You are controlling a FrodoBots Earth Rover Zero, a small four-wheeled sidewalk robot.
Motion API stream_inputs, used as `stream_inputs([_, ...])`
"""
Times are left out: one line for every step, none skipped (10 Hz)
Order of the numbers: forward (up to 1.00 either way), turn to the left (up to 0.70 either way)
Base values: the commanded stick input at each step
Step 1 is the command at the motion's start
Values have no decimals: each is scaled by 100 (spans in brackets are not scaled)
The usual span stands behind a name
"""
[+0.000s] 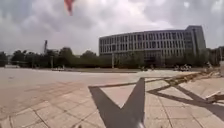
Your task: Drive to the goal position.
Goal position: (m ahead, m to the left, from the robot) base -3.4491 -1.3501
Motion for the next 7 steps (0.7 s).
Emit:
stream_inputs([45,-22])
stream_inputs([45,-26])
stream_inputs([45,-27])
stream_inputs([45,-27])
stream_inputs([45,-27])
stream_inputs([45,-27])
stream_inputs([45,-27])
